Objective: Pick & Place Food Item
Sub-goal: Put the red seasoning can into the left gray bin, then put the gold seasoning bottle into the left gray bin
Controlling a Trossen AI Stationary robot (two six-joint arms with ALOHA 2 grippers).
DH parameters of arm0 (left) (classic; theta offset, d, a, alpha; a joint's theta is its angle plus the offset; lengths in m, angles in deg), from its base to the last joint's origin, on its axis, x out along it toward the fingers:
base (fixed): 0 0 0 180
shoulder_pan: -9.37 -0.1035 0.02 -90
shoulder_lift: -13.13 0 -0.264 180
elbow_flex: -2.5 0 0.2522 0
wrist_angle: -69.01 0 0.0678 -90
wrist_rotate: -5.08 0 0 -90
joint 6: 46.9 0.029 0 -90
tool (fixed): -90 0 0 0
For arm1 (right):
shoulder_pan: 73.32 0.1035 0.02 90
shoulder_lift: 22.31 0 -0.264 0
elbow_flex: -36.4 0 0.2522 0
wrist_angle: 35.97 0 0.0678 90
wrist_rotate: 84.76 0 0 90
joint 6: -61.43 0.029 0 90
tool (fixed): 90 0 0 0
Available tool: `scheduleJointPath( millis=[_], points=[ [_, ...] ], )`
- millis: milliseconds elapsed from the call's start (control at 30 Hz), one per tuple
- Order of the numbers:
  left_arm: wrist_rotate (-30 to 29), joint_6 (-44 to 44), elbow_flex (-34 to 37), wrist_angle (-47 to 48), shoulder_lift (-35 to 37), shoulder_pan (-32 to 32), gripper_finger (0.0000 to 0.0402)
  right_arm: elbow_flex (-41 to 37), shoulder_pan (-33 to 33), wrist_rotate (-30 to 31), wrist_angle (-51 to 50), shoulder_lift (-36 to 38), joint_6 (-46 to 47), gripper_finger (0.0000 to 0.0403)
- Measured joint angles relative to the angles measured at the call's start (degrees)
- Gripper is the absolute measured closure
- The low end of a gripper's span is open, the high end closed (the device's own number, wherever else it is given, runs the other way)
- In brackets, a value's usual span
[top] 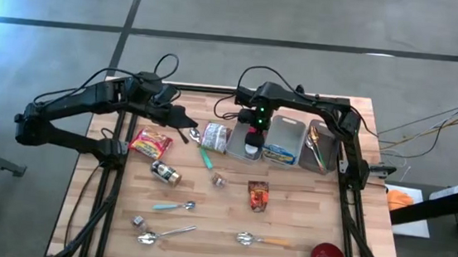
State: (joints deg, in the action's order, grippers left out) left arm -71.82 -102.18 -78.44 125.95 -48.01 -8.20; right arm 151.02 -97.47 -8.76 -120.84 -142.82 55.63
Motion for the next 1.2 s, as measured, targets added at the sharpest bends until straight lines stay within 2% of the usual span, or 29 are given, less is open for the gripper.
scheduleJointPath(
  millis=[300,467,833,1067,1200],
  points=[
    [0.01,0.86,0.0,0.0,0.0,-0.02,0.003,0.0,0.0,0.97,-0.11,0.71,1.05,0.0087],
    [0.0,1.34,0.0,0.55,0.04,-0.02,0.003,-0.02,0.28,4.99,-0.56,3.72,1.7,0.0086],
    [0.02,6.9,0.0,2.29,0.06,2.28,0.003,-0.05,1.62,5.39,-0.47,15.58,7.2,0.0086],
    [0.0,11.37,0.0,2.18,-1.2,3.54,0.003,-0.4,6.33,5.9,0.01,23.38,11.46,0.0086],
    [0.01,14.51,0.0,2.11,-3.35,3.99,0.003,-2.23,10.41,9.98,0.15,27.04,14.17,0.0086]
  ],
)
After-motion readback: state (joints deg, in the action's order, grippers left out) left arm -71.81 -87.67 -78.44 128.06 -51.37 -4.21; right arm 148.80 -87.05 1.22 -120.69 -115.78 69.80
